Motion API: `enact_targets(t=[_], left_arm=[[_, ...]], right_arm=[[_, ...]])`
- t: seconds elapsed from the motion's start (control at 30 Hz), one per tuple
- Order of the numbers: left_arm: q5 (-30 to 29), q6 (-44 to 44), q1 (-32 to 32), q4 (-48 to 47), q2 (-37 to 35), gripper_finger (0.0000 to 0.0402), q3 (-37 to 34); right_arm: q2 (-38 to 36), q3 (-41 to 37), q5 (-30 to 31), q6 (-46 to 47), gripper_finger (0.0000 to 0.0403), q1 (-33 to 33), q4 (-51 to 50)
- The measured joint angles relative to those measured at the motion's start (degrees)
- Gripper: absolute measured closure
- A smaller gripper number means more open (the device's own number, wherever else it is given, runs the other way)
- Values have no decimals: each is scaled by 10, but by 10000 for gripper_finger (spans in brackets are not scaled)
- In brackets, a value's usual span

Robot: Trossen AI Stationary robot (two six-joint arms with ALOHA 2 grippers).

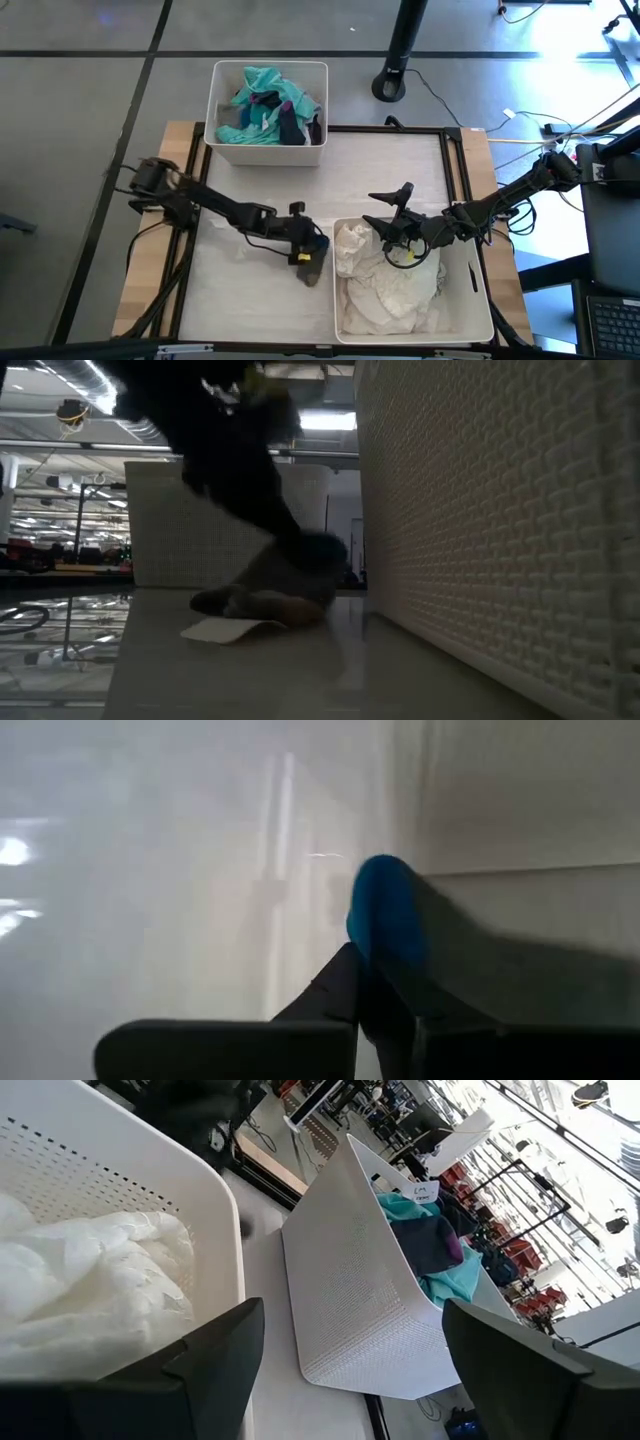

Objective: Sort clothes
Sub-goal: Put the grey sock into the top white laundry organizer

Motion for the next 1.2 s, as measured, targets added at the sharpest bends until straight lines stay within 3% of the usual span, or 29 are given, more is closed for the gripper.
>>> enact_targets(t=[0.2, 0.3, 0.4, 0.63, 0.73, 0.9, 1.07, 1.2], left_arm=[[-123, 68, 8, -46, -136, 392, 0], [-182, 139, 26, -31, -196, 396, 0], [-203, 210, 61, 8, -248, 398, 0], [-205, 339, 190, 149, -309, 398, 0], [-171, 366, 250, 231, -310, 397, 0], [-66, 321, 347, 306, -288, 393, 1], [-57, 266, 414, 312, -250, 393, 0], [-55, 262, 426, 289, -243, 369, 0]], right_arm=[[0, 0, 2, 0, 93, 0, 0], [0, 0, 2, 0, 93, 0, 0], [0, 0, 2, 0, 93, 0, 1], [0, 0, 7, 0, 93, 0, 3], [0, 0, 10, 0, 93, 0, 3], [0, 0, 12, 0, 93, 0, 3], [0, 0, 12, 0, 93, 0, 3], [0, 0, 12, 0, 93, 0, 4]])
